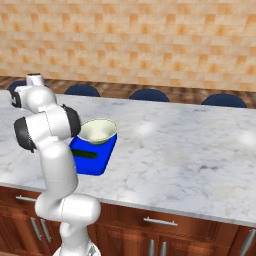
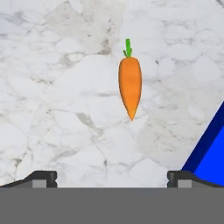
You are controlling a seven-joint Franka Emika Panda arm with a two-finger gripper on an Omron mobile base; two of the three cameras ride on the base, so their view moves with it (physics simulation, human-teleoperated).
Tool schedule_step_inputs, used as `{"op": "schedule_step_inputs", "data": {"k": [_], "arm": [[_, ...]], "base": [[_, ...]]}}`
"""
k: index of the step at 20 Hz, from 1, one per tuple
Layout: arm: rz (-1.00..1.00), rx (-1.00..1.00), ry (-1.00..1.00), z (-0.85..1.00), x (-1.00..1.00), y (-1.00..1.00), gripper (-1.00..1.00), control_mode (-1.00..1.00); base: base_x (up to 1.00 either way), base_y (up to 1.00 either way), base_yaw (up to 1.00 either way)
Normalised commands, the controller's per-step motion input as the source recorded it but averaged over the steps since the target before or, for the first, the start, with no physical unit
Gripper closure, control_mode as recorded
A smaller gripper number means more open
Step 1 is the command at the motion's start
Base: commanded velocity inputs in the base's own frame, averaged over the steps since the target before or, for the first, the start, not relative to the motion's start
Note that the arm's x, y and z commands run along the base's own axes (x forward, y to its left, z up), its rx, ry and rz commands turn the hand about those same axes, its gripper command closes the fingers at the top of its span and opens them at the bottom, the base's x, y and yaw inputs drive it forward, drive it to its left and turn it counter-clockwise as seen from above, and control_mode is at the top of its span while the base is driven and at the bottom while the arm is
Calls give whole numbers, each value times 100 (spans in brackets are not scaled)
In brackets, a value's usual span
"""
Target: Place the two vegetables and bowl onto the tray for setting up a vegetable dip station.
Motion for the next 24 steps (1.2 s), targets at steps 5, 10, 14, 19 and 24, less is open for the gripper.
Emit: {"op": "schedule_step_inputs", "data": {"k": [5, 10, 14, 19, 24], "arm": [[2, -2, 5, -19, 31, 8, -100, -100], [0, 0, 0, -23, 25, 9, -100, -100], [0, 0, 0, -22, 25, 11, -100, -100], [0, 0, 0, -23, 19, 10, -100, -100], [0, 0, 0, -24, 19, 7, -100, -100]], "base": [[0, 0, 0], [0, 0, 0], [0, 0, 0], [0, 0, 0], [0, 0, 0]]}}
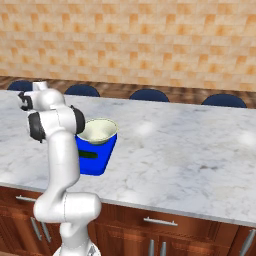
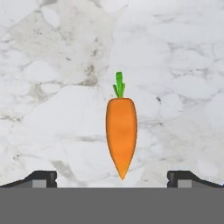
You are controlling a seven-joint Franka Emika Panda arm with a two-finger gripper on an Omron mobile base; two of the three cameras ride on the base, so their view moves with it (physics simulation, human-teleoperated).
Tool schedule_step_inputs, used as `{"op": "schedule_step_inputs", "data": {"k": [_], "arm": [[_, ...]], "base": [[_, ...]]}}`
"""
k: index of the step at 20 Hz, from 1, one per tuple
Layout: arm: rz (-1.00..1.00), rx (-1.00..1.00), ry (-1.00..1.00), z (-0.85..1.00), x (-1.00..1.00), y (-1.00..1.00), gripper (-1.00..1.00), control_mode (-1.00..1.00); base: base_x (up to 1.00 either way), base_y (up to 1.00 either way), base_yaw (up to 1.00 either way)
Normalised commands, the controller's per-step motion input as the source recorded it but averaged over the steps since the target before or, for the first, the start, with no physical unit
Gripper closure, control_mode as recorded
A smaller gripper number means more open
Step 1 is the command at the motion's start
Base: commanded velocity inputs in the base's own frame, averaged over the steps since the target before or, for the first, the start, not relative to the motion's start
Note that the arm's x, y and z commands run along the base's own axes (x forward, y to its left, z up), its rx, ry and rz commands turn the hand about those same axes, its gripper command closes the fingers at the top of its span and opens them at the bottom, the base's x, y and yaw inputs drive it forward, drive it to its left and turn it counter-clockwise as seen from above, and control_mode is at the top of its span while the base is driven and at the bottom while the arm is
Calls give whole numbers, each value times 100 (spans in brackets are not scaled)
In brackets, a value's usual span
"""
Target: Place the two vegetables and bowl onto the tray for setting up a vegetable dip station.
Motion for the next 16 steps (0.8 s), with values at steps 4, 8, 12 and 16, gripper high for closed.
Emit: {"op": "schedule_step_inputs", "data": {"k": [4, 8, 12, 16], "arm": [[0, -2, 0, -28, 18, 4, -100, -100], [0, -2, 1, -27, 15, 1, -100, -100], [0, 0, 1, -24, 0, 1, -100, -100], [0, 0, 0, -23, 0, 1, -100, -100]], "base": [[0, 0, 0], [0, 0, 0], [0, 0, 0], [0, 0, 0]]}}
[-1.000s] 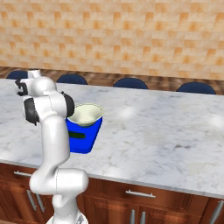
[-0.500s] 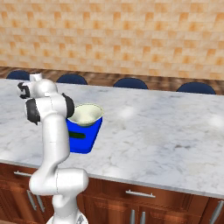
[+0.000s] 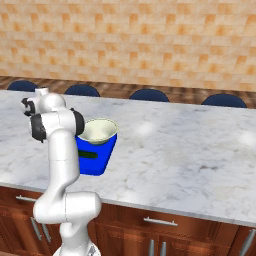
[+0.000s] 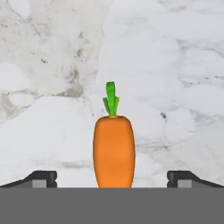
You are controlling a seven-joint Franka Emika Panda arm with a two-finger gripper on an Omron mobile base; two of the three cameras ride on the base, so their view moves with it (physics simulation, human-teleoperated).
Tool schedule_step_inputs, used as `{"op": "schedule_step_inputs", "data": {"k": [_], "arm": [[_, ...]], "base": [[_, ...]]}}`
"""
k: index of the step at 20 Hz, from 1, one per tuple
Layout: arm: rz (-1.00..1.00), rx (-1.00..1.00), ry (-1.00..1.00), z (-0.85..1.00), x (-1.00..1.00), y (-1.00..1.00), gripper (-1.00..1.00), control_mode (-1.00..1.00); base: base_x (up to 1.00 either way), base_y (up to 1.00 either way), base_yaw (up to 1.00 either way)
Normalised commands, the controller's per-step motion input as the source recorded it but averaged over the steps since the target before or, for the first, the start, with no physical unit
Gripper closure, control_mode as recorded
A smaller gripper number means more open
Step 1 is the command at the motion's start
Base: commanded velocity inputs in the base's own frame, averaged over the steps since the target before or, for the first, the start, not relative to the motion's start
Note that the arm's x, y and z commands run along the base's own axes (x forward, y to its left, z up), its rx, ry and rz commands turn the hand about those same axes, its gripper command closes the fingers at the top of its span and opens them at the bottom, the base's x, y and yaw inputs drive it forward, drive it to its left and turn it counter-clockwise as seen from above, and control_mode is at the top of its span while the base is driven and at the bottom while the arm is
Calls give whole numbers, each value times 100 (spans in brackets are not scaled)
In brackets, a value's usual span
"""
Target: Place the two vegetables and bowl onto the tray for setting up a vegetable dip station.
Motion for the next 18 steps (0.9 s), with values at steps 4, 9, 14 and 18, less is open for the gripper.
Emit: {"op": "schedule_step_inputs", "data": {"k": [4, 9, 14, 18], "arm": [[0, 0, 0, -23, -5, 0, -100, -100], [0, 0, 0, -26, -7, 0, -100, -100], [0, 0, 0, -30, -1, 0, -100, -100], [0, 0, 0, -27, 0, 0, 100, -100]], "base": [[0, 0, 0], [0, 0, 0], [0, 0, 0], [0, 0, 0]]}}
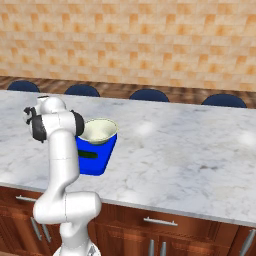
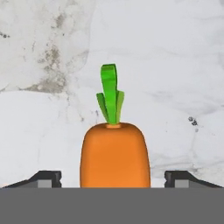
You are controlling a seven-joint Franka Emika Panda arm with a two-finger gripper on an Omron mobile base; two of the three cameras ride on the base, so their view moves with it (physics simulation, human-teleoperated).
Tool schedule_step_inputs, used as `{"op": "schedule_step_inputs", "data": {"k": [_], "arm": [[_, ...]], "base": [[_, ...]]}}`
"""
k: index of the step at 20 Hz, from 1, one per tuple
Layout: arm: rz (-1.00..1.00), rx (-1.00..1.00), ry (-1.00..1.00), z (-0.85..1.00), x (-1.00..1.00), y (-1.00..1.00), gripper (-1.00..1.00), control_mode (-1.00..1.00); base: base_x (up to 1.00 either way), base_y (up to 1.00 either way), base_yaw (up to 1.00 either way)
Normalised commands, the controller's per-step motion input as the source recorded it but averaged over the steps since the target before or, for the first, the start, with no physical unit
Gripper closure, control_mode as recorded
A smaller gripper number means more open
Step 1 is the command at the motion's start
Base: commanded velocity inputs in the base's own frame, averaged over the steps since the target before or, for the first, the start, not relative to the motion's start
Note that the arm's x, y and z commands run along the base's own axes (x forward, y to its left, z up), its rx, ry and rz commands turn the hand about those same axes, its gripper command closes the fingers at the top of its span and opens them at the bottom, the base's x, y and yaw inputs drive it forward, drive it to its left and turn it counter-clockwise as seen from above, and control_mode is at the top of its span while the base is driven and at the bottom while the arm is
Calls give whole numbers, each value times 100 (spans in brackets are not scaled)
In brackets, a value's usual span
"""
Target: Place the two vegetables and bowl onto the tray for setting up a vegetable dip station.
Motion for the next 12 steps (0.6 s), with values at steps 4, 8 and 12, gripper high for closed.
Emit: {"op": "schedule_step_inputs", "data": {"k": [4, 8, 12], "arm": [[0, 0, 0, -2, -8, 0, 100, -100], [5, 0, 0, 8, -21, -1, 100, -100], [12, 0, 0, 12, -31, -9, 100, -100]], "base": [[0, 0, 0], [0, 0, 0], [0, 0, 0]]}}
